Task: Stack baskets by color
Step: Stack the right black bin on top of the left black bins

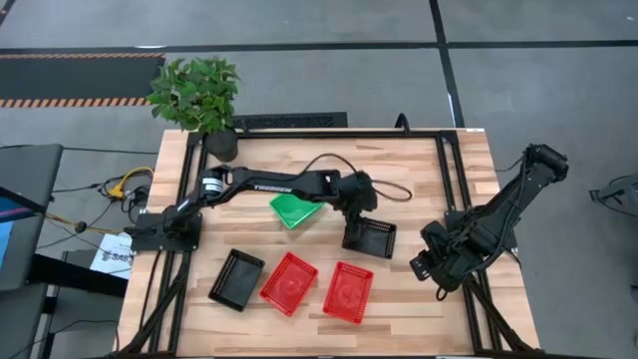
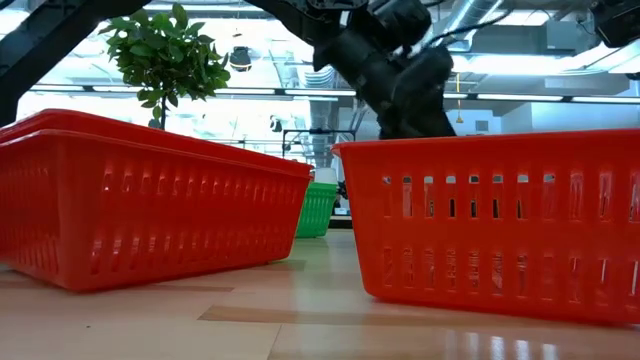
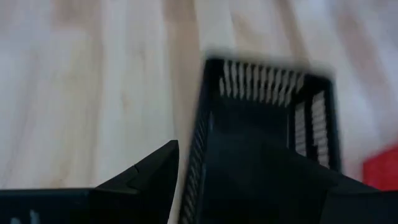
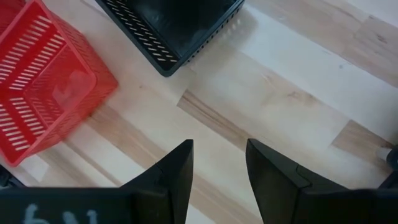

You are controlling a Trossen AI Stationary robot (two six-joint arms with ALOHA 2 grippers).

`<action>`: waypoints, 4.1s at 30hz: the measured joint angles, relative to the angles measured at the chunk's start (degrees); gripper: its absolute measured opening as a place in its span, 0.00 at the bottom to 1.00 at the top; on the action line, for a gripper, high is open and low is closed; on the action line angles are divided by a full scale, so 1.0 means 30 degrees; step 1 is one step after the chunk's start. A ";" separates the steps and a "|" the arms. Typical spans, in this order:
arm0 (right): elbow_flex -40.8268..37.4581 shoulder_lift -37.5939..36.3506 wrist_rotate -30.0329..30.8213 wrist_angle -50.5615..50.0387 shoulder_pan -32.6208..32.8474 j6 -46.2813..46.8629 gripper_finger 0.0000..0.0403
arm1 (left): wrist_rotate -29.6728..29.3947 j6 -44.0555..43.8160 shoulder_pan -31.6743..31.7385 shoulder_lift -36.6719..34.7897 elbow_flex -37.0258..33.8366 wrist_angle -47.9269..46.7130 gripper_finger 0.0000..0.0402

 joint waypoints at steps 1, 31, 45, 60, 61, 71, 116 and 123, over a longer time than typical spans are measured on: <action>0.0000 0.0000 0.0000 0.0000 0.0000 0.0000 0.42 | -0.0127 0.0273 -0.0098 0.0101 -0.0080 -0.0485 0.53; 0.0000 0.0000 -0.0007 -0.0051 -0.0007 -0.0073 0.42 | -0.1827 -0.0053 -0.0181 0.0971 -0.0053 -0.0929 0.02; 0.0000 0.0000 0.0007 -0.0058 -0.0007 -0.0073 0.42 | -0.3225 -0.2897 -0.0203 0.0897 0.0979 -0.0903 0.00; 0.0000 0.0000 0.0055 -0.0080 -0.0007 -0.0407 0.42 | -0.6335 -0.4830 0.0092 0.0701 0.9373 -1.1036 0.00; 0.0000 0.0000 0.0083 -0.0091 -0.0007 -0.0444 0.42 | -0.6294 -0.5221 0.0201 0.0212 0.8969 -1.1022 0.00; 0.0000 0.0000 0.0138 -0.0168 -0.0004 -0.1009 0.42 | -0.8018 -0.8017 0.0024 -0.3989 0.8595 -1.7363 0.00; 0.0007 0.0000 -0.0007 -0.0517 -0.0066 -0.0935 0.42 | -0.9777 -3.7940 -1.5866 -1.7155 -0.9073 -2.1271 0.00; 0.0007 0.0000 -0.0022 -0.0510 -0.0553 -0.1024 0.42 | -0.9363 -4.1844 -1.8192 -1.7152 -0.9525 -2.1279 0.00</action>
